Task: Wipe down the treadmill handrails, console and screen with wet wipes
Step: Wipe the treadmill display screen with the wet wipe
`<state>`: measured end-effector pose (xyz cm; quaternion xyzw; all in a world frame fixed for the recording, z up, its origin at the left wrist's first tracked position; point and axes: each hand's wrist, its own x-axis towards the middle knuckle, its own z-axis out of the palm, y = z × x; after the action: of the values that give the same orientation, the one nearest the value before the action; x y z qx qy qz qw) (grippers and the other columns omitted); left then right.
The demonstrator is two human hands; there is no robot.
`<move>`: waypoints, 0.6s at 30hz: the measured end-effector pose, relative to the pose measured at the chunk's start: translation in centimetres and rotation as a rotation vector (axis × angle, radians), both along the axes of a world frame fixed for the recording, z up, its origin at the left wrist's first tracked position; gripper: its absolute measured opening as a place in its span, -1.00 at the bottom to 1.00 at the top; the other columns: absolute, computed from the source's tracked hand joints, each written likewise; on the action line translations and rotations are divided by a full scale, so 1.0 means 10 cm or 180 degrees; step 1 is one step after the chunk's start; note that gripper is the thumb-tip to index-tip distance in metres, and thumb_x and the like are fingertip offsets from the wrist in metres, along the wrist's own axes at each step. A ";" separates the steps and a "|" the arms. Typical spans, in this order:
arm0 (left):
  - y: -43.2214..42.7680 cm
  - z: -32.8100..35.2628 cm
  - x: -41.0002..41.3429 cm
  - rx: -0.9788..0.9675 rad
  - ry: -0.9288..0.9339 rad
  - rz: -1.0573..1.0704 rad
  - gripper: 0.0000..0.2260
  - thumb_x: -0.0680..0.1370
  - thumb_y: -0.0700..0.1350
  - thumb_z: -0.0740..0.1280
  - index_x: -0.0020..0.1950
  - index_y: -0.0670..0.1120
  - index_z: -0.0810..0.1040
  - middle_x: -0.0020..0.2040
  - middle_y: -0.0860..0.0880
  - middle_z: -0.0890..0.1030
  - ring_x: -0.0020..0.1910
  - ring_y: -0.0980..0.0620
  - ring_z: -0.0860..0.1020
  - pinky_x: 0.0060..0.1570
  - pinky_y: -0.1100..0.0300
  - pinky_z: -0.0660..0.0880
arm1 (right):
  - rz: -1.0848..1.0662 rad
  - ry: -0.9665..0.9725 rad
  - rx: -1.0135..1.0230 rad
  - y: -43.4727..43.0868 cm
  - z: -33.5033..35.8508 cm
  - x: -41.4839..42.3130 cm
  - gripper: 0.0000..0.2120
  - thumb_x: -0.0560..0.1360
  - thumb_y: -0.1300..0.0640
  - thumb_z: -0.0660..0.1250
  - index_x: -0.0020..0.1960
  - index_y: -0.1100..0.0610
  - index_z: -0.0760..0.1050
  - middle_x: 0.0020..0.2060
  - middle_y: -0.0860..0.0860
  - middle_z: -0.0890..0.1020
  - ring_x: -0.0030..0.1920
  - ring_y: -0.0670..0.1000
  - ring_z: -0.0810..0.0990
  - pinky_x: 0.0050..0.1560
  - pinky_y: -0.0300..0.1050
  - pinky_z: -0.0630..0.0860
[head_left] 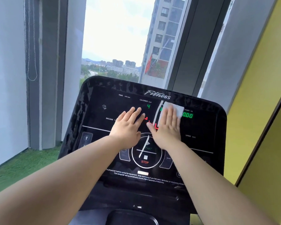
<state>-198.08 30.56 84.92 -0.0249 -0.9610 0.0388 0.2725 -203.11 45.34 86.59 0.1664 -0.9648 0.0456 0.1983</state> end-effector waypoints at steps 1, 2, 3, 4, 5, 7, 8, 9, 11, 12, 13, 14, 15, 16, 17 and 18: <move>0.00 0.00 0.00 0.0006 0.0011 -0.0005 -0.41 0.62 0.08 0.05 0.56 -0.01 -0.16 0.56 -0.01 -0.21 0.53 -0.01 -0.23 0.48 0.07 -0.22 | 0.0196 0.0032 0.0183 -0.04 -0.03 0.03 -0.20 0.56 -0.32 -0.17 0.40 0.17 -0.54 0.35 0.07 -0.55 0.42 0.06 -0.51 0.44 0.04 -0.43; 0.00 -0.01 0.00 0.0010 0.0018 -0.0011 -0.41 0.62 0.09 0.05 0.56 0.00 -0.15 0.56 -0.01 -0.21 0.53 -0.01 -0.23 0.48 0.07 -0.22 | 0.0374 0.0053 0.0387 -0.03 -0.06 0.04 -0.21 0.55 -0.33 -0.16 0.38 0.15 -0.56 0.34 0.05 -0.56 0.41 0.04 -0.53 0.44 0.03 -0.43; -0.01 -0.01 0.00 0.0016 0.0022 -0.0023 -0.41 0.62 0.10 0.05 0.56 0.00 -0.15 0.56 -0.01 -0.20 0.53 0.00 -0.23 0.48 0.07 -0.22 | 0.0523 0.0054 0.0602 0.02 -0.06 0.04 -0.23 0.55 -0.32 -0.17 0.38 0.13 -0.56 0.34 0.03 -0.56 0.40 0.01 -0.54 0.45 0.02 -0.43; -0.01 -0.01 0.00 0.0027 0.0028 -0.0038 -0.41 0.62 0.09 0.06 0.56 0.00 -0.15 0.56 0.00 -0.20 0.53 0.00 -0.22 0.48 0.07 -0.22 | 0.0647 0.0051 0.0801 0.11 -0.04 0.01 -0.25 0.56 -0.31 -0.18 0.39 0.10 -0.54 0.37 0.00 -0.54 0.40 -0.02 -0.54 0.46 0.00 -0.41; -0.01 -0.01 0.00 0.0034 0.0036 -0.0051 -0.41 0.62 0.08 0.06 0.56 0.00 -0.14 0.56 0.00 -0.19 0.53 0.00 -0.22 0.48 0.07 -0.22 | 0.0747 0.0047 0.0939 0.20 0.01 -0.02 -0.28 0.57 -0.29 -0.19 0.41 0.09 -0.52 0.40 -0.02 -0.52 0.41 -0.05 -0.53 0.47 -0.02 -0.40; -0.03 0.00 0.01 0.0044 0.0054 -0.0071 -0.42 0.62 0.06 0.06 0.56 0.01 -0.13 0.56 0.00 -0.18 0.53 0.00 -0.21 0.48 0.08 -0.21 | 0.0771 0.0019 0.0942 0.39 0.12 -0.08 -0.31 0.58 -0.26 -0.20 0.45 0.07 -0.48 0.43 -0.04 -0.47 0.42 -0.09 -0.50 0.46 -0.07 -0.39; -0.03 0.00 0.01 0.0055 0.0057 -0.0081 -0.43 0.62 0.06 0.05 0.56 0.01 -0.13 0.56 0.00 -0.18 0.53 0.01 -0.21 0.48 0.08 -0.21 | 0.0654 -0.0002 0.0800 0.45 0.16 -0.11 -0.31 0.58 -0.26 -0.20 0.46 0.07 -0.47 0.43 -0.04 -0.47 0.42 -0.08 -0.50 0.45 -0.09 -0.41; -0.04 0.01 0.01 0.0058 0.0055 -0.0083 -0.43 0.62 0.06 0.05 0.56 0.01 -0.13 0.56 0.00 -0.19 0.53 0.01 -0.21 0.48 0.09 -0.21 | 0.0484 -0.0007 0.0613 0.47 0.18 -0.13 -0.30 0.58 -0.26 -0.20 0.47 0.09 -0.47 0.44 -0.02 -0.47 0.42 -0.07 -0.50 0.44 -0.10 -0.41; -0.04 0.01 0.01 0.0043 0.0038 -0.0068 -0.43 0.62 0.07 0.04 0.56 0.02 -0.14 0.56 0.00 -0.20 0.53 0.01 -0.22 0.48 0.09 -0.21 | 0.0103 0.0046 0.0260 0.39 0.17 -0.15 -0.27 0.58 -0.26 -0.19 0.49 0.15 -0.45 0.45 0.06 -0.45 0.44 -0.01 -0.48 0.45 -0.06 -0.41; -0.04 0.01 0.01 0.0049 0.0024 -0.0073 -0.42 0.62 0.07 0.05 0.56 0.02 -0.15 0.56 0.00 -0.20 0.53 0.01 -0.22 0.48 0.09 -0.21 | -0.0053 0.0067 0.0100 0.29 0.15 -0.14 -0.26 0.58 -0.26 -0.19 0.49 0.18 -0.44 0.46 0.09 -0.43 0.45 0.03 -0.46 0.45 -0.03 -0.40; -0.04 0.00 0.01 0.0064 0.0011 -0.0085 -0.42 0.62 0.07 0.05 0.56 0.02 -0.14 0.56 0.00 -0.20 0.53 0.01 -0.22 0.48 0.09 -0.22 | -0.0163 0.0058 -0.0036 0.18 0.14 -0.12 -0.25 0.58 -0.27 -0.19 0.49 0.19 -0.43 0.47 0.12 -0.42 0.46 0.06 -0.44 0.46 0.00 -0.40; -0.04 0.00 0.00 0.0082 0.0008 -0.0097 -0.42 0.62 0.07 0.05 0.56 0.02 -0.14 0.56 0.01 -0.20 0.53 0.01 -0.22 0.48 0.09 -0.22 | -0.0194 0.0049 -0.0109 0.07 0.13 -0.10 -0.24 0.58 -0.28 -0.19 0.49 0.20 -0.42 0.47 0.13 -0.41 0.47 0.08 -0.43 0.45 0.01 -0.40; -0.04 0.00 0.00 0.0102 0.0007 -0.0108 -0.42 0.62 0.07 0.06 0.56 0.02 -0.13 0.56 0.01 -0.19 0.53 0.01 -0.22 0.47 0.09 -0.22 | -0.0132 0.0053 -0.0077 -0.02 0.11 -0.07 -0.23 0.57 -0.28 -0.19 0.48 0.20 -0.44 0.46 0.12 -0.42 0.47 0.09 -0.43 0.45 0.02 -0.40; -0.04 0.01 0.01 0.0125 0.0006 -0.0123 -0.43 0.62 0.07 0.06 0.56 0.02 -0.12 0.56 0.01 -0.19 0.53 0.02 -0.22 0.47 0.10 -0.23 | 0.0007 0.0081 0.0050 -0.08 0.07 -0.04 -0.23 0.57 -0.29 -0.19 0.46 0.19 -0.47 0.44 0.10 -0.45 0.46 0.08 -0.45 0.44 0.02 -0.41; -0.04 0.01 0.01 0.0149 0.0013 -0.0134 -0.43 0.62 0.07 0.06 0.56 0.02 -0.11 0.56 0.02 -0.18 0.53 0.02 -0.21 0.46 0.10 -0.23 | 0.0186 0.0116 0.0227 -0.11 0.04 -0.02 -0.24 0.57 -0.29 -0.18 0.44 0.17 -0.50 0.42 0.08 -0.48 0.45 0.07 -0.47 0.44 0.02 -0.43; -0.04 0.01 0.01 0.0168 0.0022 -0.0139 -0.44 0.62 0.07 0.06 0.56 0.02 -0.10 0.56 0.02 -0.18 0.53 0.02 -0.21 0.46 0.11 -0.23 | 0.0368 0.0148 0.0431 -0.10 0.01 0.00 -0.26 0.57 -0.29 -0.18 0.40 0.15 -0.52 0.39 0.06 -0.51 0.43 0.05 -0.50 0.44 0.01 -0.43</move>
<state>-198.00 30.20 85.03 -0.0386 -0.9600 0.0076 0.2772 -203.12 44.37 86.72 0.2359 -0.9496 -0.0123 0.2059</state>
